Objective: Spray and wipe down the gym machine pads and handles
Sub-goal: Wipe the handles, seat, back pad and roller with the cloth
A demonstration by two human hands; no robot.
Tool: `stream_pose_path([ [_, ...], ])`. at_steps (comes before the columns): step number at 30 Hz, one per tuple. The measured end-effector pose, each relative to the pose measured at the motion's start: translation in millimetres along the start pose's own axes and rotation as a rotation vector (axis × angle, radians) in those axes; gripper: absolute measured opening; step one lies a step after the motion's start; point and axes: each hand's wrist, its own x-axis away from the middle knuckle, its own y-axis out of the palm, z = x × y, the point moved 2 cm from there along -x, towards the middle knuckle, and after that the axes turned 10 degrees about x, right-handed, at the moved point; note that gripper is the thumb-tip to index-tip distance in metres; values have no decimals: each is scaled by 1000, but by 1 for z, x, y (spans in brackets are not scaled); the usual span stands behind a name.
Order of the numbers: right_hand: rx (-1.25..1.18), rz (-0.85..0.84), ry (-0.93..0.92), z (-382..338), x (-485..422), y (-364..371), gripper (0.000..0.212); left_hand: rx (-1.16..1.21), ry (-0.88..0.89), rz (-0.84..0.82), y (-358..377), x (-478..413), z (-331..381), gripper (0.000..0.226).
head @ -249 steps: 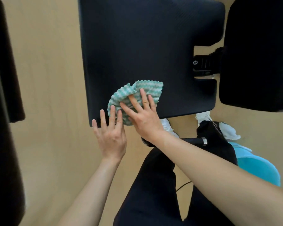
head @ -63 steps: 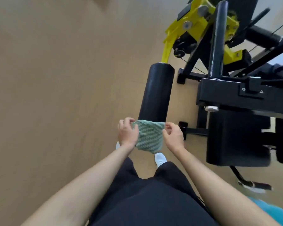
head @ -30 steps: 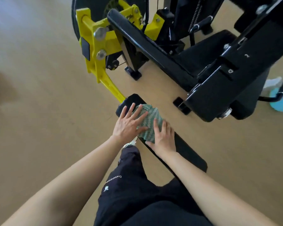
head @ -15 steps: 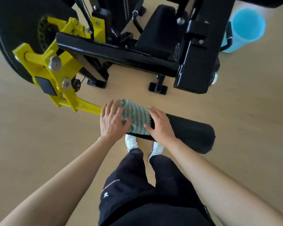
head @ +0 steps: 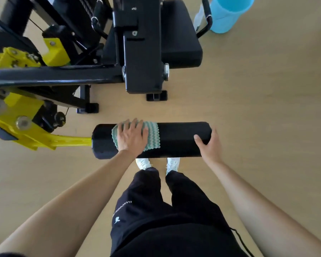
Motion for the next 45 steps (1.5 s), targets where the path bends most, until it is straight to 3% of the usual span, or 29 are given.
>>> stream_pose_path([
  [9, -336, -33, -3, 26, -5, -23, 30, -73, 333, -110, 39, 5, 150, 62],
  [15, -387, -56, 35, 35, -6, -21, 22, -111, 491, -134, 61, 19, 179, 59],
  [23, -353, 37, 208, 9, -13, -27, 28, -90, 248, -38, 30, 33, 59, 60],
  [25, -319, 31, 217, 2, -23, -28, 23, -80, 156, -8, 17, 39, 18, 62],
  [29, -266, -29, 243, -11, -35, -27, 37, -27, -54, 41, -3, 45, -54, 62],
  [34, -221, -30, 208, -10, -28, -23, 38, 12, -269, 55, -19, 42, -89, 64],
  [36, -213, -15, 181, -9, -22, -24, 33, -5, -269, 51, -19, 39, -78, 65],
  [45, -239, 40, 103, 38, 38, -12, 31, 60, 80, -39, 16, 32, 11, 60],
])
